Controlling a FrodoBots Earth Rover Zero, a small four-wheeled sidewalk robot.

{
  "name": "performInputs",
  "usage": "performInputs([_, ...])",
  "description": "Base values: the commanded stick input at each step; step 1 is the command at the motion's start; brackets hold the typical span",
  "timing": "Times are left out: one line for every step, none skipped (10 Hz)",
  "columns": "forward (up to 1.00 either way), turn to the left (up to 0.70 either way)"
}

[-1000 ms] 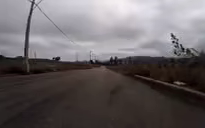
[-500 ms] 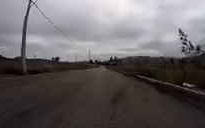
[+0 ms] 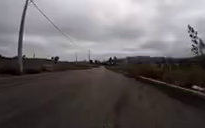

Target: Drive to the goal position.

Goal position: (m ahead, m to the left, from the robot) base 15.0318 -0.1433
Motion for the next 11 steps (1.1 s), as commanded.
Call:
performInputs([0.70,0.00])
performInputs([0.70,0.00])
performInputs([0.70,0.00])
performInputs([0.70,0.00])
performInputs([0.70,0.00])
performInputs([0.70,0.00])
performInputs([0.70,0.00])
performInputs([0.70,0.00])
performInputs([0.70,0.00])
performInputs([0.70,0.00])
performInputs([0.70,0.00])
